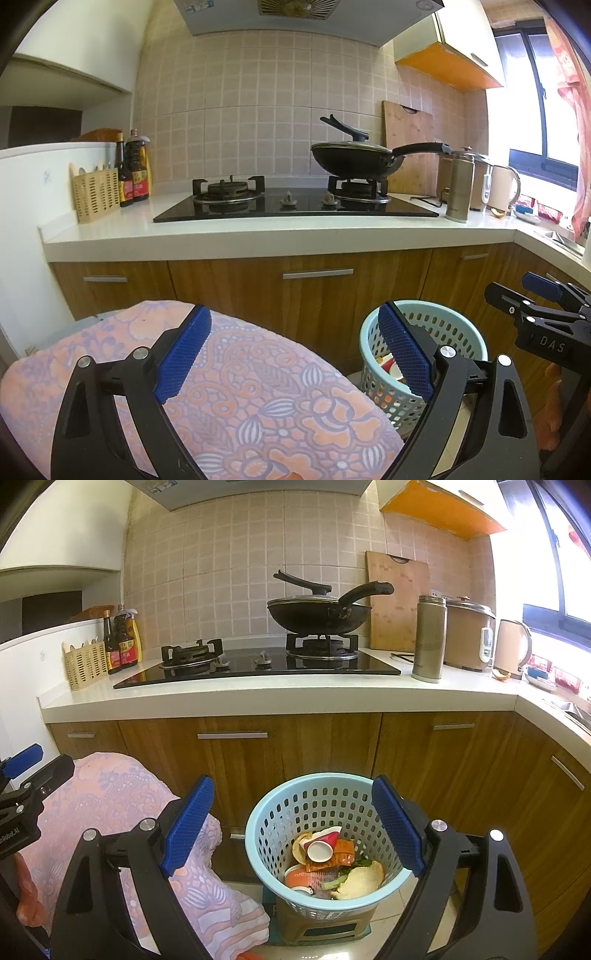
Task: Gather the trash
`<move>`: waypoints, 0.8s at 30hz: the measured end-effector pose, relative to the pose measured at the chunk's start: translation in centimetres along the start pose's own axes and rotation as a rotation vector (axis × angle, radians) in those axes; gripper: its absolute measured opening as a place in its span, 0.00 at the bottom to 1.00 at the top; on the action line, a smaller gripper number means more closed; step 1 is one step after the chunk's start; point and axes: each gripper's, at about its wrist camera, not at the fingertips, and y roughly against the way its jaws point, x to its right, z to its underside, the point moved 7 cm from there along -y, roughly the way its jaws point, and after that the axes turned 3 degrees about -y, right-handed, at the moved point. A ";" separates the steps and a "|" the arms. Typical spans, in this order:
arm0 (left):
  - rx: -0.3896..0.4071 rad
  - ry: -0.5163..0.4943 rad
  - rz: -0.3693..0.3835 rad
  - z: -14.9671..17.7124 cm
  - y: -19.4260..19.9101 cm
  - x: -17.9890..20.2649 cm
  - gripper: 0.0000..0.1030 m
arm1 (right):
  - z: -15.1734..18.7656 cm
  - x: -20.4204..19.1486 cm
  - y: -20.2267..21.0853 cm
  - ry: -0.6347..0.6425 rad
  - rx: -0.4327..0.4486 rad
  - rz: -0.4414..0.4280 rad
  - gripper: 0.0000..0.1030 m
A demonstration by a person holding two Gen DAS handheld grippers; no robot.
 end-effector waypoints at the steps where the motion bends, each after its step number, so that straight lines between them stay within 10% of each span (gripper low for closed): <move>1: 0.000 -0.001 -0.002 0.0 0.0 0.0 0.87 | 0.0 0.0 -0.1 0.001 -0.001 -0.001 0.81; 24: 0.000 -0.003 0.002 -0.1 0.0 -0.1 0.87 | -0.2 -0.2 0.1 -0.008 0.007 -0.001 0.81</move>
